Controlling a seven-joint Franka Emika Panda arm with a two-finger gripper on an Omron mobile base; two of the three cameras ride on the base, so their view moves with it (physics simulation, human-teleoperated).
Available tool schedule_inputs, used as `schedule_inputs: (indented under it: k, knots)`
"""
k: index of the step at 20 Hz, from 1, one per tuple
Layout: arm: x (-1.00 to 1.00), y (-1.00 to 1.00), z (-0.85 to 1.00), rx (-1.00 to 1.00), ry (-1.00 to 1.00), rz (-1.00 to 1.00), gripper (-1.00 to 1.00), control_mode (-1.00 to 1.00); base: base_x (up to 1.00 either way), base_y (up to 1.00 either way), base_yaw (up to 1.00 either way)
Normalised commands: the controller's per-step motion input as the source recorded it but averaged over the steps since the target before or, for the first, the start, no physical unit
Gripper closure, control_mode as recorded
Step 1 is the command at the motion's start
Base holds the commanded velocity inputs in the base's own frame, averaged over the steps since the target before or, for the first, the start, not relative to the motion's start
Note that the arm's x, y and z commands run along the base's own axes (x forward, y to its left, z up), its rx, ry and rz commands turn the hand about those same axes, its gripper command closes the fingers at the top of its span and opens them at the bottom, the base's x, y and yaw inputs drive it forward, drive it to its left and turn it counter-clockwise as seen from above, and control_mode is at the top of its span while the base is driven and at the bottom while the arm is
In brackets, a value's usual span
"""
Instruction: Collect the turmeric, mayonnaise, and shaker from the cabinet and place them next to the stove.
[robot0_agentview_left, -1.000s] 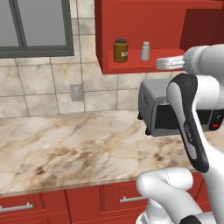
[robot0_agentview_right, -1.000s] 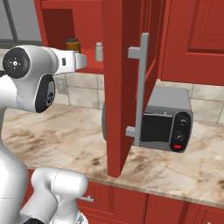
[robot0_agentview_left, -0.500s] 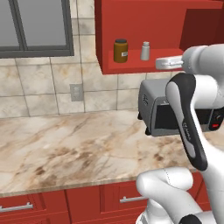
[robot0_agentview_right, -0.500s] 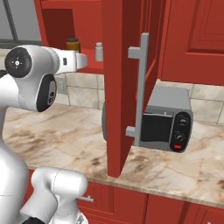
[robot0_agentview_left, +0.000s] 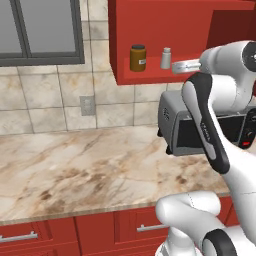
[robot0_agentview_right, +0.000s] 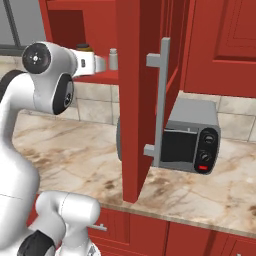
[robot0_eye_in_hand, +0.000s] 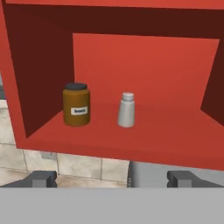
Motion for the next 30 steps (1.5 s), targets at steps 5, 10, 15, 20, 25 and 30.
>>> schedule_inputs:
  k: [5, 10, 15, 20, 25, 30]
  knots:
    - [0.63, -0.1, 0.0, 0.0, 0.06, 0.0, -1.0, -1.0, 0.0, 0.0, 0.0]
    - [0.57, -0.17, 0.0, 0.0, 0.04, 0.0, -1.0, -1.0, 0.0, 0.0, 0.0]
    - [0.58, -0.18, 0.0, 0.0, 0.08, 0.0, -1.0, -1.0, 0.0, 0.0, 0.0]
    - [0.6, -0.08, 0.0, 0.02, 0.13, -0.01, -1.0, -1.0, 0.0, 0.0, 0.0]
    - [0.6, 0.0, 0.0, 0.0, 0.13, -0.01, -1.0, -1.0, 0.0, 0.0, 0.0]
    - [0.5, 0.0, 0.0, 0.0, 0.1, -0.01, -1.0, -1.0, 0.0, 0.0, 0.0]
